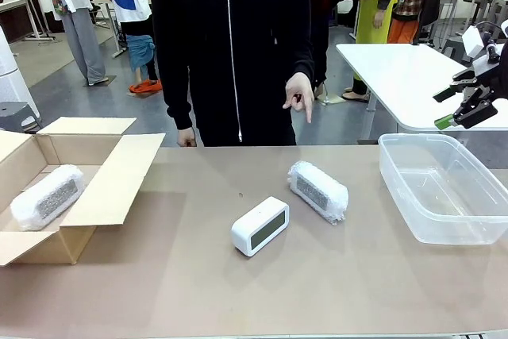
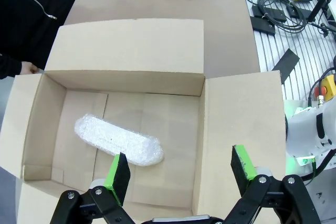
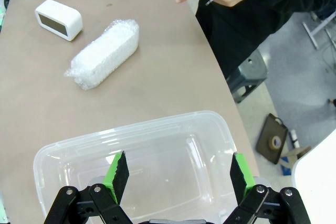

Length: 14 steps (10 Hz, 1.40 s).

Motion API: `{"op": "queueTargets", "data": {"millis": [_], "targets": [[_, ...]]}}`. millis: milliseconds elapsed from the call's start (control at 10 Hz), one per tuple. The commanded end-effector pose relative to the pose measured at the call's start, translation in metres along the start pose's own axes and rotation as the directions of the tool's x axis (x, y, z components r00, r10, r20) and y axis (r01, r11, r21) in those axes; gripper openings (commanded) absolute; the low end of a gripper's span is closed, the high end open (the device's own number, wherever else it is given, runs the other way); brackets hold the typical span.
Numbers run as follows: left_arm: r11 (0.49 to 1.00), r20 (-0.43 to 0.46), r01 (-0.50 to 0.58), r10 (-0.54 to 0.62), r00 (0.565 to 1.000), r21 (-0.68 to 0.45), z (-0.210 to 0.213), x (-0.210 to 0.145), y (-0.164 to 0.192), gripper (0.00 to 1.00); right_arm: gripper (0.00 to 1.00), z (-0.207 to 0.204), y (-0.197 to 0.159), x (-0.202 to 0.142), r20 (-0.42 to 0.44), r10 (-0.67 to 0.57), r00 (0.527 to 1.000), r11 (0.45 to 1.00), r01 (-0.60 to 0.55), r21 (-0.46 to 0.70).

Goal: Separate and place wrapped and unwrapped clocks.
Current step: Pick up the Digital clock indicated by the person.

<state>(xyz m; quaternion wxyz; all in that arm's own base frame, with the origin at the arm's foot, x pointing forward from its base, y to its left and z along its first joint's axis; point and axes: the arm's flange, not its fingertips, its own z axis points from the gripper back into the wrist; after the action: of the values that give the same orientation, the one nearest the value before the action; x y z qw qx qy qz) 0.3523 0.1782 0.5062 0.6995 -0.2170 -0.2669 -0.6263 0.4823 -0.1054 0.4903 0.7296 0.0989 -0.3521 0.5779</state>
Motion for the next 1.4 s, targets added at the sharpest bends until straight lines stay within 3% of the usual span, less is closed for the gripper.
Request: {"op": "queueTargets", "data": {"millis": [0,900,1300], "targets": [[1.000,0.023,0.026,-0.027,0.999,0.002,0.000,-0.003,0.000,1.00,1.00,0.000,0.000,0.000,0.002,0.010,1.000,1.000,-0.010,0.003],[1.000,0.000,0.001,-0.001,1.000,0.000,0.000,0.000,0.000,1.00,1.00,0.000,0.000,0.000,0.002,0.010,1.000,1.000,-0.010,0.003],[0.998,-0.129,0.043,-0.050,0.990,-0.053,-0.023,0.057,0.012,1.00,1.00,0.000,0.000,0.000,0.002,0.010,1.000,1.000,-0.010,0.003]]}}
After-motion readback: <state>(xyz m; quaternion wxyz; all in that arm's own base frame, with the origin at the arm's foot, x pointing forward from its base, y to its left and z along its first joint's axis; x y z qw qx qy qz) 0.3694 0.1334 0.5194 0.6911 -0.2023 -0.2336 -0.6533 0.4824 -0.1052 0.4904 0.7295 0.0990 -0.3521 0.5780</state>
